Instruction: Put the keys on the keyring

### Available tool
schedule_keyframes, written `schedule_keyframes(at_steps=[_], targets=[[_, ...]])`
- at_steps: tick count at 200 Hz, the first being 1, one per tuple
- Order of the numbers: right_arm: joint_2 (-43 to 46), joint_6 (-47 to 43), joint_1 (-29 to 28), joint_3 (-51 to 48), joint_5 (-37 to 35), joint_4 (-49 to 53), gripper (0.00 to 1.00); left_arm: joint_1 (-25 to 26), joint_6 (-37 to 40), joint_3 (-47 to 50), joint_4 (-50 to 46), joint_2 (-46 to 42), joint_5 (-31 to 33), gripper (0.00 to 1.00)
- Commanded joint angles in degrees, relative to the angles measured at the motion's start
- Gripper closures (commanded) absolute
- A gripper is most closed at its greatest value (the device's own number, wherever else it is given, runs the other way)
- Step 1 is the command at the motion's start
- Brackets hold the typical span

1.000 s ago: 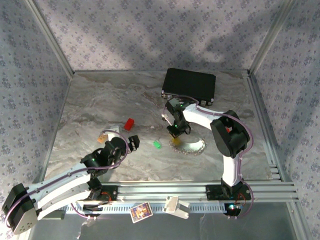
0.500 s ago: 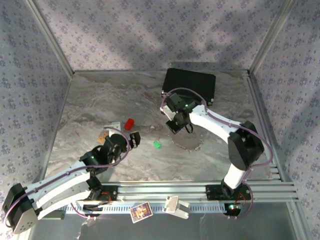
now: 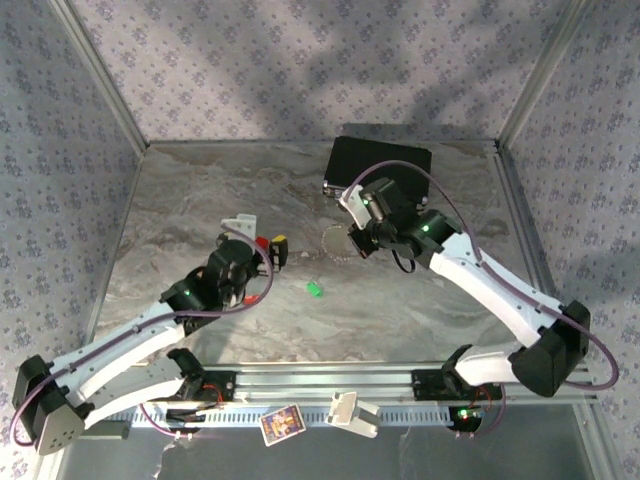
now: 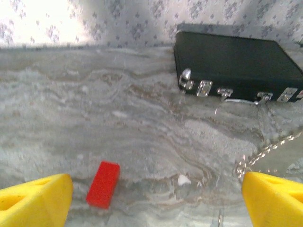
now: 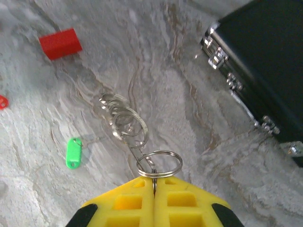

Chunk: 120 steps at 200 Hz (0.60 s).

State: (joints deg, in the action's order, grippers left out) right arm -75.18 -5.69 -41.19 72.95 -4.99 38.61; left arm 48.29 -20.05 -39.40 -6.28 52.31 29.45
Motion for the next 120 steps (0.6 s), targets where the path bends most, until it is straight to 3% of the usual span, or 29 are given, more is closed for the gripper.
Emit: schedule_keyframes(at_steps=[1,30,55,66,120], targets=[[2.25,-2.69,-0.39,0.60,-0.28,-3.90,1.00,-1.06,7.82,-6.69,-0.71,2.71,0.72,0.06],[2.06,-4.46,0.07,1.95,1.01,-7.44,1.00,-5.11,9.28,-12.28,-1.60,5.69,-4.01,0.04],[2.45,-4.48,4.10,1.94,9.88,-10.85,1.00,-16.61,3.73,-11.43,4.08,4.57,-21.39,0.04],[3.11,-5.38,5.29,1.43,14.03,-12.14,1.00,-20.13,3.24,-11.52,5.60,4.51,-26.27,0.06],[7.47,-8.17,5.71,-4.13,22.40,-19.47,1.00,-21.40,15.76,-14.78,1.22,4.58,-28.03,0.09]])
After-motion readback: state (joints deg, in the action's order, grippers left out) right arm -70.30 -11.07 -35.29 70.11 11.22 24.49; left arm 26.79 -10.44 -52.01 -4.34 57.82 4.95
